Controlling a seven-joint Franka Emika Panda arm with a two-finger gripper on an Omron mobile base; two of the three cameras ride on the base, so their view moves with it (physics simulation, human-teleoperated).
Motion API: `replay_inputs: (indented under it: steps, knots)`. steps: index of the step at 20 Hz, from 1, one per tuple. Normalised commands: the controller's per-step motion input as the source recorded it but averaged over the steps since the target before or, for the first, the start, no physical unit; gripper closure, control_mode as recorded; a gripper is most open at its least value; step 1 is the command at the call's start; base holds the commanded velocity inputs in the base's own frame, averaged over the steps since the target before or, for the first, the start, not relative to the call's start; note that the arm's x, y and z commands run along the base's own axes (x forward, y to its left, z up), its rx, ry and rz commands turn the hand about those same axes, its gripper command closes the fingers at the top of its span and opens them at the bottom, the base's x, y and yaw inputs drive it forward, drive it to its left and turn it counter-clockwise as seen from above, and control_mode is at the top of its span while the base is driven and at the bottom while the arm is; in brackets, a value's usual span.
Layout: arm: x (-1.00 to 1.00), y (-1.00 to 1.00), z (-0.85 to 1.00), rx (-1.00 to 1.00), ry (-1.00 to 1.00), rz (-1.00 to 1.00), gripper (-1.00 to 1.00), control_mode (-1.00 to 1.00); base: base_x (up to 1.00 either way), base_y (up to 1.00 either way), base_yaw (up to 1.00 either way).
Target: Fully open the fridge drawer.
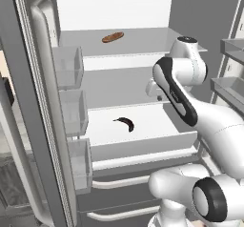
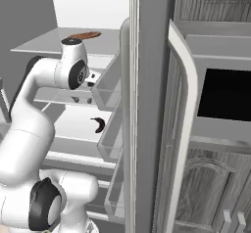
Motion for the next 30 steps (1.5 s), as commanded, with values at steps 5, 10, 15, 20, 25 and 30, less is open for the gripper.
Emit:
replay_inputs:
  steps: [5,10,15,20,25,30]
  knots:
    - [-0.1,0.0,0.0,0.0,0.0,0.01,-1.0,-1.0,0.0,0.0,0.0]
    - [-0.34,0.01,-0.06,0.0,0.0,0.02,-1.0,1.0,-0.1,0.02,0.0]
    - [0.0,0.0,0.0,0.0,0.0,0.0,-1.0,1.0,-0.51,0.12,0.02]
    - [0.0,0.0,0.0,0.0,0.0,0.0,-1.0,1.0,-0.41,0.15,0.01]
    - [-0.04,0.04,0.0,0.0,0.0,0.0,-1.0,-1.0,-0.3,0.1,0.0]
    - [-0.08,0.33,0.0,-0.02,0.0,0.0,-1.0,-1.0,0.0,0.0,0.0]
